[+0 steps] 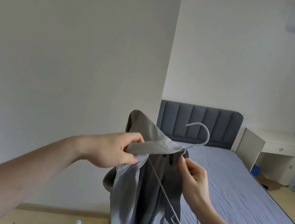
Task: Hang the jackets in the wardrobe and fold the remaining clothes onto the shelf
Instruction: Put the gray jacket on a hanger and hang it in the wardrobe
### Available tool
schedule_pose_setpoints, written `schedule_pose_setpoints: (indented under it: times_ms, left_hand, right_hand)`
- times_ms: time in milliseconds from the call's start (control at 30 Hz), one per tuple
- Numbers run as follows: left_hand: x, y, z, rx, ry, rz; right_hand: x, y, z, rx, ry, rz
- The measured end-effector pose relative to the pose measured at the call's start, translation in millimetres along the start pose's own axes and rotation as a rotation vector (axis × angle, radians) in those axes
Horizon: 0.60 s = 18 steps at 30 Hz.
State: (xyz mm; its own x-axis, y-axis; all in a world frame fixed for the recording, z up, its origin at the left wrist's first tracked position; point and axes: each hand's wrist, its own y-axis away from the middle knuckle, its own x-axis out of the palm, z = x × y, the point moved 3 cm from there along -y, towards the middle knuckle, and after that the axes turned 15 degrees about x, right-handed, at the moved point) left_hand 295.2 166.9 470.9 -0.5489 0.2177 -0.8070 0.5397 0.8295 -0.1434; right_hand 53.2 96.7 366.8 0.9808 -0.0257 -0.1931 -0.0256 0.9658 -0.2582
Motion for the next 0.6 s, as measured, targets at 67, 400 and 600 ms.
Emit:
schedule_pose_setpoints:
  times_ms: [67,400,600]
  left_hand:
    - [7,3,0,-0.031,-0.051,0.100]
    - [-26,-25,-14,0.254,-0.644,-0.405]
    - [-23,-52,3,0.339,-0.706,-0.325]
  right_hand:
    - [-1,-1,0,-0.020,0.001,-0.003]
    - [6,-1,-1,-0.032,-0.024,0.031]
    - [-2,3,13,-0.050,-0.079,0.065]
